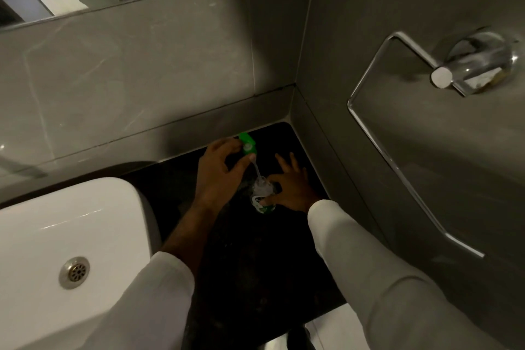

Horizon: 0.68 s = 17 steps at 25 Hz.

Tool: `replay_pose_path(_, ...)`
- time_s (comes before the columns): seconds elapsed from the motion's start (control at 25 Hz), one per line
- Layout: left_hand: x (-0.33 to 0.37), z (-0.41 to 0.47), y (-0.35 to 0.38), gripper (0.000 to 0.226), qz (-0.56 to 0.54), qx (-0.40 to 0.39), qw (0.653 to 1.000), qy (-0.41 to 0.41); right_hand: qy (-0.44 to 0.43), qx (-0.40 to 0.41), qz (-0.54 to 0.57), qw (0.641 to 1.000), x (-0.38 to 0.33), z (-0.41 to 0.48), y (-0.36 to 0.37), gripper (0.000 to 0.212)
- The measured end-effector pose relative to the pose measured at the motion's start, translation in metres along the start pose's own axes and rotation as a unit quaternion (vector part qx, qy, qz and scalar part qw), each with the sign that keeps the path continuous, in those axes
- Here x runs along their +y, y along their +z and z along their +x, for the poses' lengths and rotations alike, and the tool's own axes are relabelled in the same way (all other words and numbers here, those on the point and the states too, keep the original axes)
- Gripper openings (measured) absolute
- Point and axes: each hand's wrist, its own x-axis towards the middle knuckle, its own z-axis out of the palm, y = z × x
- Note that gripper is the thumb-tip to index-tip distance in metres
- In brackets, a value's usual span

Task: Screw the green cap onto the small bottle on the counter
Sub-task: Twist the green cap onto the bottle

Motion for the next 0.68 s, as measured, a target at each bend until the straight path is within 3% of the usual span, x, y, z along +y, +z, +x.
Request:
replay_pose_path(0.28,-0.031,-0.017,0.028,0.024,0.001,-0.206,0.979,-0.004,-0.012,0.014,0.024,1.0,0.003,0.001,0.003,0.05)
replay_pose_path(0.4,-0.04,-0.02,0.038,0.03,-0.005,-0.193,0.981,0.007,-0.01,0.016,0.015,1.0,0.003,0.001,0.004,0.056)
replay_pose_path(0.52,-0.033,-0.023,0.043,0.039,-0.013,-0.144,0.989,-0.037,-0.005,0.014,0.011,1.0,0.004,0.002,0.007,0.054)
replay_pose_path(0.68,-0.037,-0.028,0.042,0.071,-0.182,-0.209,0.955,-0.103,-0.003,0.022,0.013,1.0,0.009,-0.002,0.008,0.059)
